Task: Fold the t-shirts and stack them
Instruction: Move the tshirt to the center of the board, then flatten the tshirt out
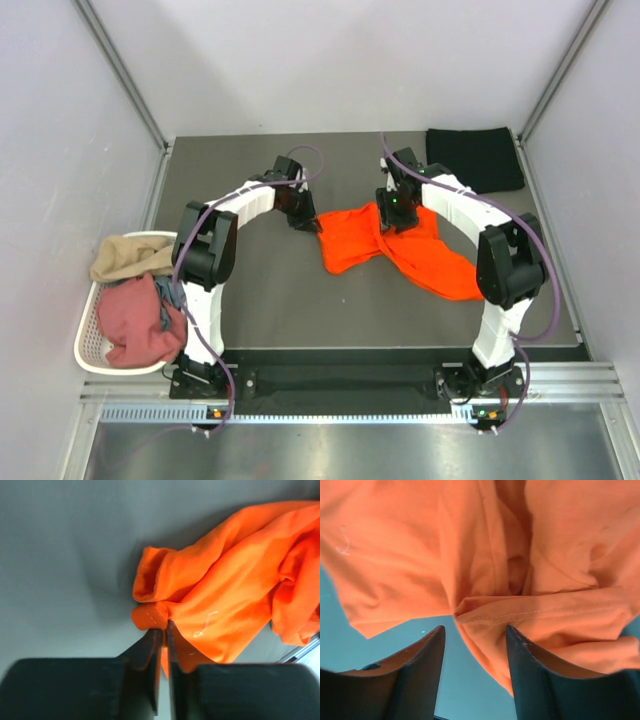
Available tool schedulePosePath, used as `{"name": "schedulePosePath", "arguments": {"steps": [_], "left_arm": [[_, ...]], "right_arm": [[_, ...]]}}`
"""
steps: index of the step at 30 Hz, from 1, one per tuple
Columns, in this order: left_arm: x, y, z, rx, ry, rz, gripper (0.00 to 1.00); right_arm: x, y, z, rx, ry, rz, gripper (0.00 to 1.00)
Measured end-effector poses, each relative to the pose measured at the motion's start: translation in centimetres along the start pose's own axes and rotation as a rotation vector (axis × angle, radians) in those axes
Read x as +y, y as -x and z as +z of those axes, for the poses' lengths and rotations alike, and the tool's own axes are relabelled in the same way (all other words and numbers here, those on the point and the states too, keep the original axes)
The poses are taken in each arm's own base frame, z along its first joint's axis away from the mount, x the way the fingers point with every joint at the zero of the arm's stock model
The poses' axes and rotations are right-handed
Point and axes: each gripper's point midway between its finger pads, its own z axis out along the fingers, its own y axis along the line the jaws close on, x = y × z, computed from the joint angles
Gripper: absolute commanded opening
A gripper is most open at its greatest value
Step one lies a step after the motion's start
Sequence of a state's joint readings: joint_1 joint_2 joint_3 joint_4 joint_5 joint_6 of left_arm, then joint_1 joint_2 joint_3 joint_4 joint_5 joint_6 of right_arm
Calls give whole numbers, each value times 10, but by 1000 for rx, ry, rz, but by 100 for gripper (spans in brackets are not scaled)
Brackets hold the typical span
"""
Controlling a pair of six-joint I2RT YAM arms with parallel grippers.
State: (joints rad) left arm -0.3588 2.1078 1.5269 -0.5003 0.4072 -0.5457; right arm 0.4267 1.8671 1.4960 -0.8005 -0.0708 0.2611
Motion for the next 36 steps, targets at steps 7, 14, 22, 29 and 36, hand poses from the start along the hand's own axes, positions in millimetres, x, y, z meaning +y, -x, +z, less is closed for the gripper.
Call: {"name": "schedulePosePath", "arguments": {"steps": [7, 14, 22, 29, 36], "left_arm": [[-6, 10, -5, -25, -13, 32, 0], [-6, 11, -15, -34, 6, 58, 0], [-18, 29, -70, -167, 72, 130, 0], [-42, 77, -157, -459, 133, 182, 0], [-48, 139, -235, -715, 147, 156, 0]], "right_arm": [[-10, 1, 4, -3, -44, 7, 19], [-15, -4, 9, 4, -59, 31, 0], [-42, 10, -11, -70, -145, 98, 0], [-95, 103, -112, -420, -208, 251, 0], [-107, 218, -267, -906, -171, 301, 0]]}}
